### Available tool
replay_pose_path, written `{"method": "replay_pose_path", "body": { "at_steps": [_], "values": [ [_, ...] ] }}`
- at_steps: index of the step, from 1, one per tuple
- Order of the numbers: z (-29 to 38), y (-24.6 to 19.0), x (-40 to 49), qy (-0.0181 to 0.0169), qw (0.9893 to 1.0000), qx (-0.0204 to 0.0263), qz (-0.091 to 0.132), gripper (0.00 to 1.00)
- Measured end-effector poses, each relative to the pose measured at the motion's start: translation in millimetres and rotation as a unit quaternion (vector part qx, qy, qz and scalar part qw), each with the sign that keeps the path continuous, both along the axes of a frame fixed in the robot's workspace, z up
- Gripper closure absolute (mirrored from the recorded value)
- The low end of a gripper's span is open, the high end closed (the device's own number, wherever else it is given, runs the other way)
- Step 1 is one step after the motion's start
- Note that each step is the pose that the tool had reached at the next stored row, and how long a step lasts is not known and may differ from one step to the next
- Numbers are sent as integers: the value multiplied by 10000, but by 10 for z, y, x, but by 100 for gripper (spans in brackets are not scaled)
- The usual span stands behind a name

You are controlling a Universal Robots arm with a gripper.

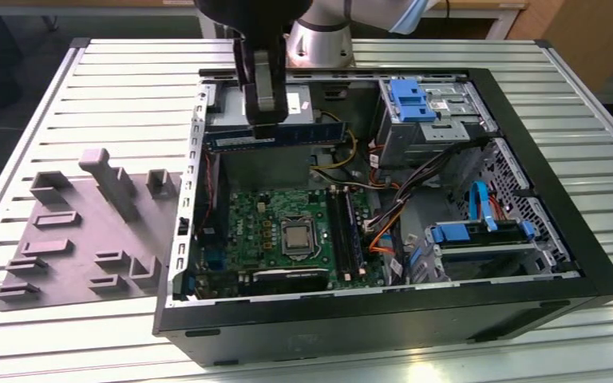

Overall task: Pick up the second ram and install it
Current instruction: 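Pick up the second ram and move it above second insertion slot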

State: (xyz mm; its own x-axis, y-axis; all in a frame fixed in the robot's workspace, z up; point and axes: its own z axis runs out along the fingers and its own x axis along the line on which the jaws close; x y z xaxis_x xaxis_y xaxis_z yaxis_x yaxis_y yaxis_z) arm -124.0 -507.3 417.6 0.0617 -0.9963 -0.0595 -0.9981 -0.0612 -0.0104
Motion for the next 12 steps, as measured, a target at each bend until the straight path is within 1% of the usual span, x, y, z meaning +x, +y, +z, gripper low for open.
{"method": "replay_pose_path", "body": {
  "at_steps": [6, 12],
  "values": [
    [-7, 0, 102, 0, 10000, 0, -1, 88],
    [-8, 0, 114, 0, 10000, 0, 0, 88]
  ]
}}
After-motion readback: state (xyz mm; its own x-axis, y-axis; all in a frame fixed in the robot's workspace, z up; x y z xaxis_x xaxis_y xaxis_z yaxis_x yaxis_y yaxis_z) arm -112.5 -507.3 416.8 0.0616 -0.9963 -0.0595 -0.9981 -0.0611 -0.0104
